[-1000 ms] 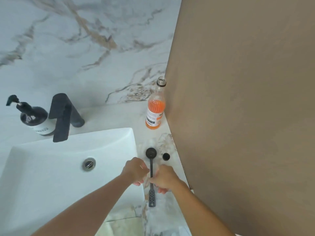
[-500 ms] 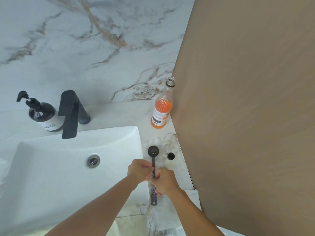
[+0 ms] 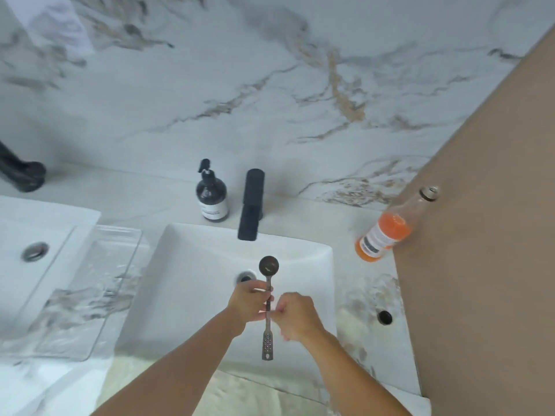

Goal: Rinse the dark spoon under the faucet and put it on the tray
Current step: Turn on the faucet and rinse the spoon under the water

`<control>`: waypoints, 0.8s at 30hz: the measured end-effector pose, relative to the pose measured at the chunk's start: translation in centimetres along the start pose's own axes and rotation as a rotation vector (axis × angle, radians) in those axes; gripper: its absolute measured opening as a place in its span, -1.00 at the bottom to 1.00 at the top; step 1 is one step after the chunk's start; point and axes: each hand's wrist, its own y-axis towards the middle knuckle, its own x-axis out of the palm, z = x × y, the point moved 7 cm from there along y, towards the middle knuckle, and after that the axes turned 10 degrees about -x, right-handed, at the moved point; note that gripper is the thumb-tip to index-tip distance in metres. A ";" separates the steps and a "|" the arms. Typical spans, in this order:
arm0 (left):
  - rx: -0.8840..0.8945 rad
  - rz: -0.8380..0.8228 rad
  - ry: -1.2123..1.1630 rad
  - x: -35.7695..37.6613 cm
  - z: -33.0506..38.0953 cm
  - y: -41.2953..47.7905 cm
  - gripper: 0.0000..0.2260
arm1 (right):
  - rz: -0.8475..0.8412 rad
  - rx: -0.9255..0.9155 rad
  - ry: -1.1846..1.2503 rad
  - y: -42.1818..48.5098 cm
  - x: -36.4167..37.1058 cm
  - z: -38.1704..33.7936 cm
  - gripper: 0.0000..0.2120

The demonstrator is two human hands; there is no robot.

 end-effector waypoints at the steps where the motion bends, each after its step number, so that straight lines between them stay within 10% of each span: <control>1: 0.003 0.025 -0.004 -1.0 0.2 0.1 -0.87 | 0.050 -0.019 0.020 0.8 -1.1 -1.2 -0.80; 8: 0.032 0.061 0.007 -4.3 0.8 0.1 -0.84 | 0.340 -0.050 0.788 6.8 -10.5 -10.4 -0.63; 24: 0.059 0.101 0.116 -6.4 1.9 2.0 -0.62 | 0.351 0.052 1.086 9.0 -11.1 -13.5 -0.97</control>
